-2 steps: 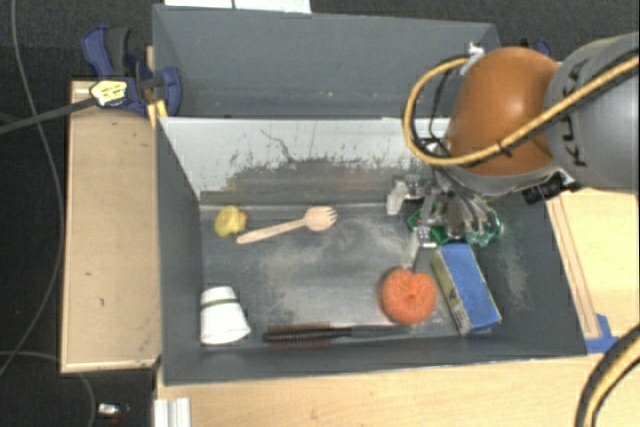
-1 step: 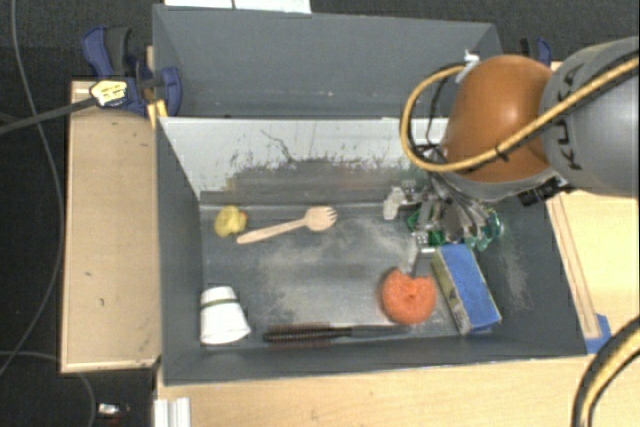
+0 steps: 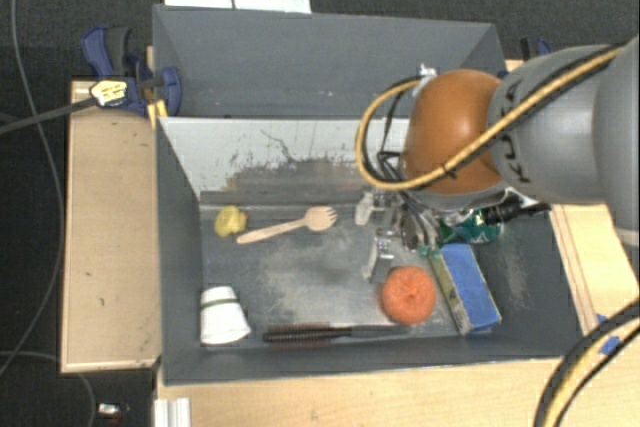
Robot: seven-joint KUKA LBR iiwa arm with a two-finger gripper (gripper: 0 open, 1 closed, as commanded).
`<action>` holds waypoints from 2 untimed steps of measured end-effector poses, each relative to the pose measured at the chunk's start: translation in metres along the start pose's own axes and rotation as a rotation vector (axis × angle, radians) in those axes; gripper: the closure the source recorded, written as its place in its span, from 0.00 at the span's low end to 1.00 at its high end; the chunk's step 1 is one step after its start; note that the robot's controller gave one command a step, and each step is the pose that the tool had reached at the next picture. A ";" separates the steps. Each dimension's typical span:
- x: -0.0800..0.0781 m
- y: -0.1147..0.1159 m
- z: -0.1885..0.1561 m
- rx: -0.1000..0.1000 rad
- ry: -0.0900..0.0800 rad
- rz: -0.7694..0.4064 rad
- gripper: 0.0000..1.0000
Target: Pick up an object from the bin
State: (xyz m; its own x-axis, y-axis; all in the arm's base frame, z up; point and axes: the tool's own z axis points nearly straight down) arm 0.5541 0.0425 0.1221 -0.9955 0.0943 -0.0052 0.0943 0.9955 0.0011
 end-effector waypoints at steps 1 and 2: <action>0.030 0.009 0.032 0.002 0.004 0.001 0.00; 0.062 -0.056 0.038 -0.002 -0.004 -0.095 0.00</action>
Offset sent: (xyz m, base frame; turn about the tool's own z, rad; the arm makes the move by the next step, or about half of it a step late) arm -0.0746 -0.0613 -0.0407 -0.0966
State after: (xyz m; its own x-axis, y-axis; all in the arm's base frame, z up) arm 0.4873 -0.0072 0.0839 -1.0000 -0.0002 -0.0093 -0.0002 1.0000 0.0022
